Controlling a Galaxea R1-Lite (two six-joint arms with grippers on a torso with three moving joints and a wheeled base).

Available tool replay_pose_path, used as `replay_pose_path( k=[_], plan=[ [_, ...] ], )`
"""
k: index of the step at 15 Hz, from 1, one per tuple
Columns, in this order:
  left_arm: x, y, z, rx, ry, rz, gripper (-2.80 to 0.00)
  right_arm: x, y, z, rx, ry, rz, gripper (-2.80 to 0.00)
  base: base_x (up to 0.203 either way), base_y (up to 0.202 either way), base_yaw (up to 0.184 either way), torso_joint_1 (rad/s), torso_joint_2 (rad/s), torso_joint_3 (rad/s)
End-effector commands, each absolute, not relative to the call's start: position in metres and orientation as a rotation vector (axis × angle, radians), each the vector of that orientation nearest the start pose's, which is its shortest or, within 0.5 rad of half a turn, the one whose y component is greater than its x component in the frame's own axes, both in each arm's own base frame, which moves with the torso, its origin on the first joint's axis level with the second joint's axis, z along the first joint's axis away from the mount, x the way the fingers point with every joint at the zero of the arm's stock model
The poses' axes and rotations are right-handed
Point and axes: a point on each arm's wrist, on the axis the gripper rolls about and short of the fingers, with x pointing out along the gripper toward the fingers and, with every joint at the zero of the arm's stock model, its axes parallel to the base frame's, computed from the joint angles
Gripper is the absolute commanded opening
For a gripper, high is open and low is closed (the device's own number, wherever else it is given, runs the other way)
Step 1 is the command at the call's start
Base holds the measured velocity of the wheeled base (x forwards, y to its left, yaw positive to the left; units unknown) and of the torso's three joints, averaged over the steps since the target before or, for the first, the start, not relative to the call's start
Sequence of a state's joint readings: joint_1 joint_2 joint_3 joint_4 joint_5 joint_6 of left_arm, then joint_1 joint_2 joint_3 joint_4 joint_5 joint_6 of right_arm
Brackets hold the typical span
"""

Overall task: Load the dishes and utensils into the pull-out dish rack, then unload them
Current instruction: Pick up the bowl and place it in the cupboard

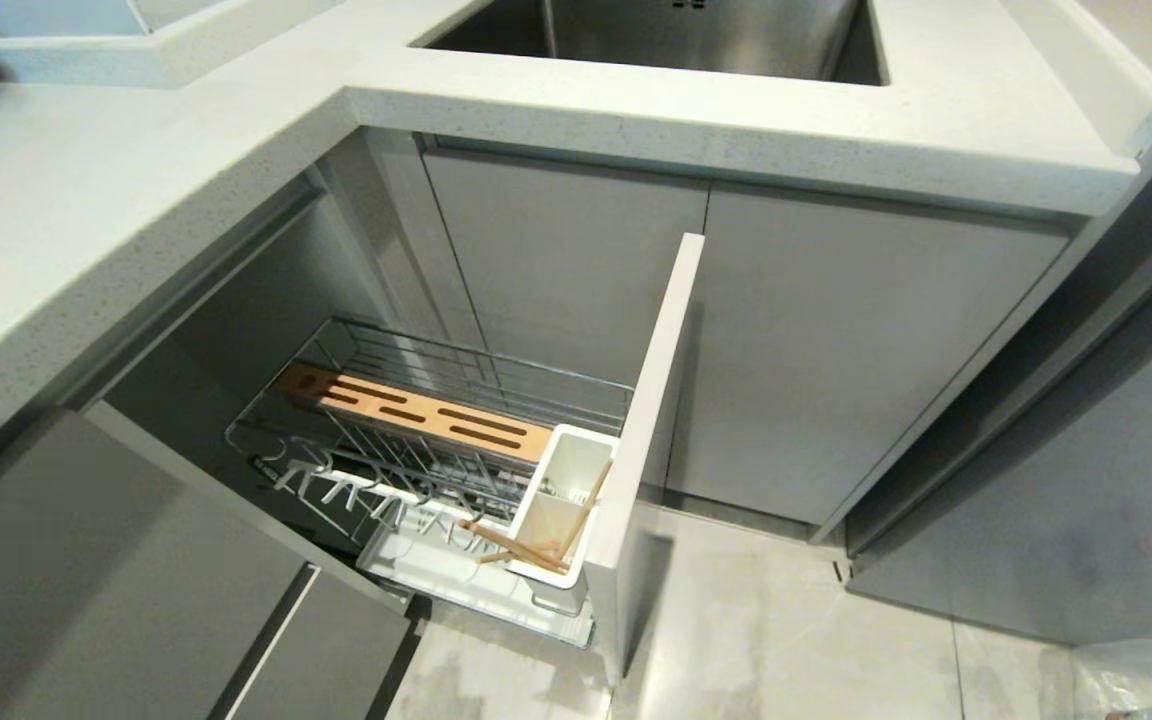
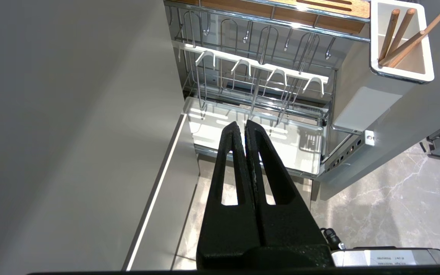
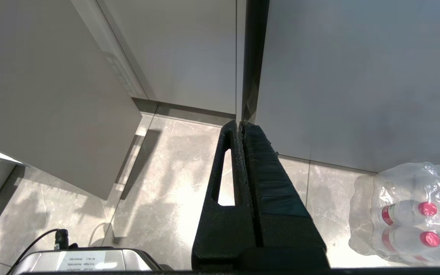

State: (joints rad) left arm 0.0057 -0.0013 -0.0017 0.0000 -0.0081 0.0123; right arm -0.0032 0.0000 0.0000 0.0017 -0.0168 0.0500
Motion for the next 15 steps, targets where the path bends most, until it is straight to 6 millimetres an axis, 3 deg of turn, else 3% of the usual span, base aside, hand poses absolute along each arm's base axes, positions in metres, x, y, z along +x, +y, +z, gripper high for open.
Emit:
replay_pose_path(
  k=[1,3,5,10,12,15],
  plan=[
    [-0.023,0.0,0.076,0.015,-0.003,-0.003,-2.8,-0.023,0.0,0.075,0.051,0.003,-0.02,-2.8,0.0,0.0,0.0,0.0,0.0,0.0],
    [-0.024,0.0,0.083,0.019,-0.053,-0.004,-2.8,-0.023,0.0,0.075,0.051,0.003,-0.02,-2.8,0.0,0.0,0.0,0.0,0.0,0.0],
    [-0.032,-0.001,0.111,0.023,-0.205,-0.016,-2.8,-0.023,0.0,0.075,0.051,0.003,-0.02,-2.8,0.0,0.0,0.0,0.0,0.0,0.0],
    [-0.097,-0.004,0.208,0.071,-0.498,-0.118,-2.8,-0.023,0.0,0.075,0.051,0.003,-0.02,-2.8,0.0,0.0,0.0,0.0,0.0,0.0],
    [-0.121,-0.005,0.257,0.092,-0.568,-0.145,-2.8,-0.023,0.0,0.075,0.051,0.003,-0.02,-2.8,0.0,0.0,0.0,0.0,0.0,0.0],
    [-0.12,-0.008,0.34,0.115,-0.607,-0.131,-2.8,-0.023,0.0,0.075,0.051,0.003,-0.02,-2.8,0.0,0.0,0.0,0.0,0.0,0.0]
  ],
)
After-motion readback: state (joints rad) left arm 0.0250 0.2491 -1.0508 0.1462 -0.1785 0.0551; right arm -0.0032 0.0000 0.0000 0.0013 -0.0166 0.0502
